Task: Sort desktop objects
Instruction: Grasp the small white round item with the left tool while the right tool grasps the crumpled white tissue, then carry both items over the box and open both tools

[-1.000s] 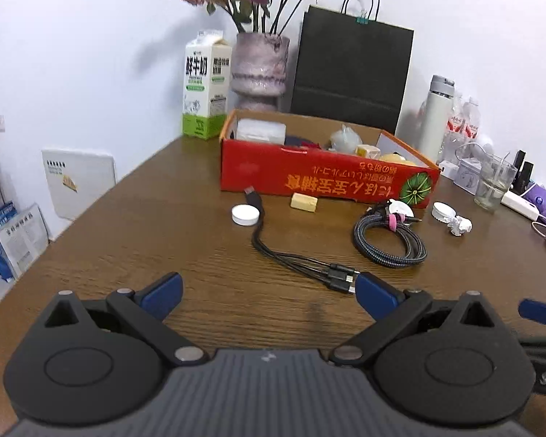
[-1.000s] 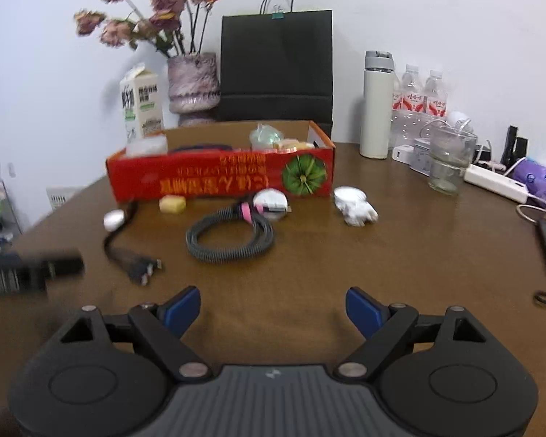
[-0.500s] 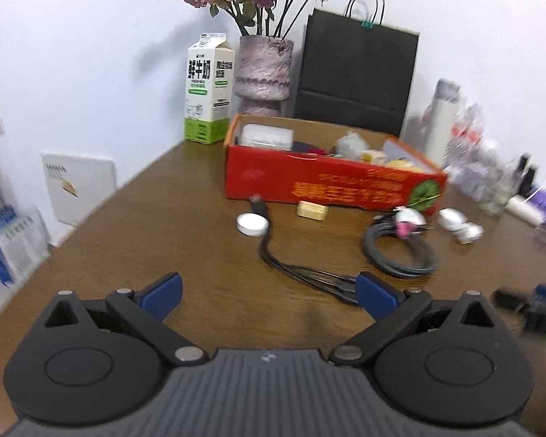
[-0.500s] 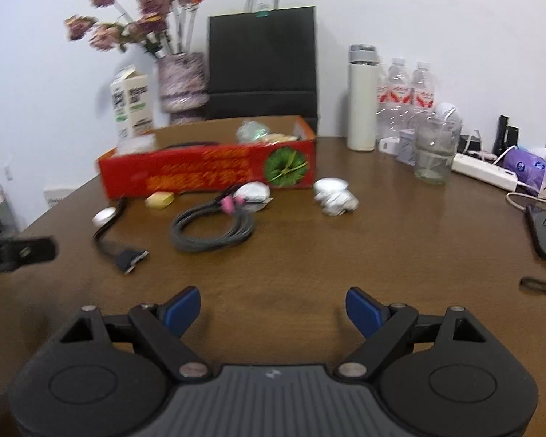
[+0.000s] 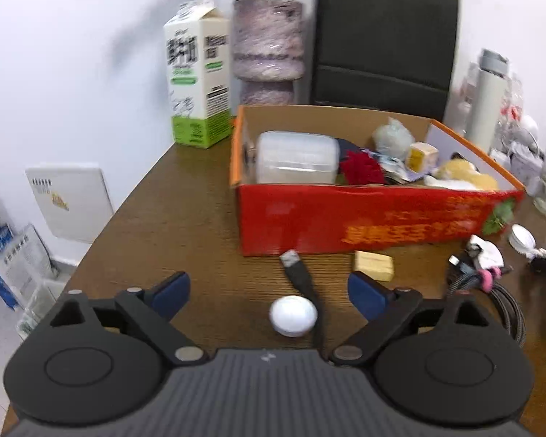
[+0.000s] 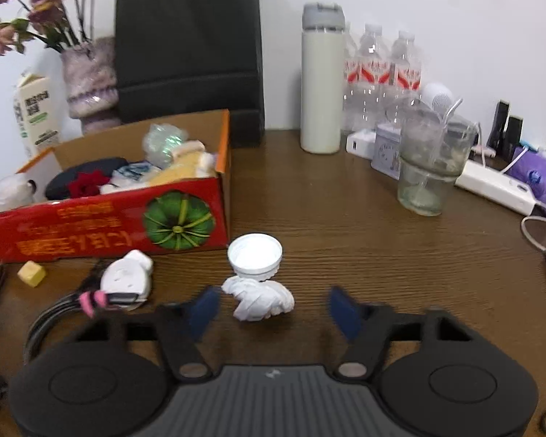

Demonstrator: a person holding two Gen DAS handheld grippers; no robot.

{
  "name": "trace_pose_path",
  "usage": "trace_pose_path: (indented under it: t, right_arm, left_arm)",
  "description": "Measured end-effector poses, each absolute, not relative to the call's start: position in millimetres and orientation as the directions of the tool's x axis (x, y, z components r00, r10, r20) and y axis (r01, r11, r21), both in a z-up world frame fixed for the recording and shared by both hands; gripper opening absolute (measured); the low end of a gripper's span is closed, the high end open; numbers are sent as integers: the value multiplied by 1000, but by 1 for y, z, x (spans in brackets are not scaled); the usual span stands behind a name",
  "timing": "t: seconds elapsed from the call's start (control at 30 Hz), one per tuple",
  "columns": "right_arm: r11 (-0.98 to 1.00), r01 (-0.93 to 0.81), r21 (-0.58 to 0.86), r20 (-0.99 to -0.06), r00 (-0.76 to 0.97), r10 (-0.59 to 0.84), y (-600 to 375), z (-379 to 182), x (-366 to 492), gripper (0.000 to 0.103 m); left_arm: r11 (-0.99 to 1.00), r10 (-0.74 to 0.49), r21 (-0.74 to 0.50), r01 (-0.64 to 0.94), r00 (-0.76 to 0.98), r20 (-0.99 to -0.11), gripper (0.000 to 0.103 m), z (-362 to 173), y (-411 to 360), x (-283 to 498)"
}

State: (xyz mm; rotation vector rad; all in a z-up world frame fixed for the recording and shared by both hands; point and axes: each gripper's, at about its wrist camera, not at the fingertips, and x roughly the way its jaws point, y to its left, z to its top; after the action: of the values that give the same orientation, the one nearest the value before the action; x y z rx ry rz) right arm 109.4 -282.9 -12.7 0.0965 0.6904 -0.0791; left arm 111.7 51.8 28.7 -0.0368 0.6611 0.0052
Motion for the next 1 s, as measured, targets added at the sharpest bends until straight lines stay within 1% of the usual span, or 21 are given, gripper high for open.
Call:
trace_pose_path:
  t: [0.03, 0.07, 0.1, 0.13, 0.17, 0.2, 0.3, 0.33, 0.37, 0.4, 0.5, 0.53, 0.57, 0.6, 0.63, 0.8, 0.9, 0.93, 1.0]
  right_arm:
    - [992, 101, 77, -640, 768, -28, -284, -17, 110, 41]
    - [993, 95, 77, -624, 781, -27, -284, -20, 108, 42]
    - [994, 89, 62, -611, 791, -33, -282, -23, 106, 40]
    - [995, 91, 44, -609, 792, -45, -281, -23, 105, 38]
    - [995, 92, 28, -609, 791, -56, -278, -23, 104, 34]
    - [996, 83, 28, -608, 792, -49, -277, -24, 104, 32]
    - [997, 68, 28, -607, 794, -38, -275, -24, 103, 26]
    - [997, 66, 25, -606, 795, -38, -274, -23, 102, 26]
    - [997, 66, 25, -605, 795, -38, -274, -23, 99, 25]
    - [998, 65, 26, -604, 796, -36, -273, -24, 97, 25]
    - [998, 53, 24, -603, 797, -27, -272, -23, 95, 24]
    - [999, 50, 23, -603, 797, -26, -271, -23, 94, 23]
    - [999, 47, 25, -602, 798, -22, -270, -23, 94, 23]
    - [999, 43, 30, -601, 799, -16, -269, -22, 93, 22]
    - [999, 39, 33, -597, 802, -12, -268, -22, 92, 22]
    - [1000, 10, 14, -546, 838, -1, -259, -14, 83, 21]
    - [1000, -11, 1, -500, 866, 10, -253, -9, 75, 21]
    - [1000, -16, -8, -477, 879, 10, -250, -6, 71, 21]
    - [999, -38, -36, -402, 916, 20, -245, 0, 60, 20]
  left_arm:
    - [998, -18, -61, -24, 788, -615, 89, 27, 58, 113]
    - [995, -31, -91, -31, 788, -615, 81, 25, 65, 113]
    - [994, -41, -108, -33, 785, -619, 78, 23, 69, 115]
    - [993, -46, -113, -32, 779, -626, 73, 21, 69, 116]
    - [994, -43, -102, -29, 773, -633, 71, 20, 68, 116]
    - [996, -39, -82, -17, 774, -632, 71, 19, 64, 115]
    - [1000, -10, -1, 11, 782, -623, 68, 15, 49, 110]
    - [1000, -10, 1, 14, 777, -630, 60, 13, 48, 111]
    - [1000, -23, -15, 17, 772, -635, 50, 12, 49, 112]
    - [999, -35, -30, 20, 761, -648, 43, 10, 51, 115]
    - [1000, -28, -23, 17, 763, -646, 36, 9, 51, 113]
    - [1000, -30, -26, 18, 764, -645, 29, 9, 51, 112]
    - [999, -32, -28, 18, 764, -644, 18, 9, 50, 111]
    - [999, -37, -30, 23, 765, -643, 13, 9, 50, 111]
    - [999, -43, -36, 26, 765, -642, 10, 9, 50, 110]
    - [999, -45, -23, 39, 804, -593, 10, 17, 47, 99]
    - [995, -72, -92, 23, 817, -573, 10, 29, 48, 88]
    - [993, -79, -113, 19, 828, -555, 10, 34, 47, 82]
    - [990, -101, -141, 32, 848, -520, 10, 45, 42, 70]
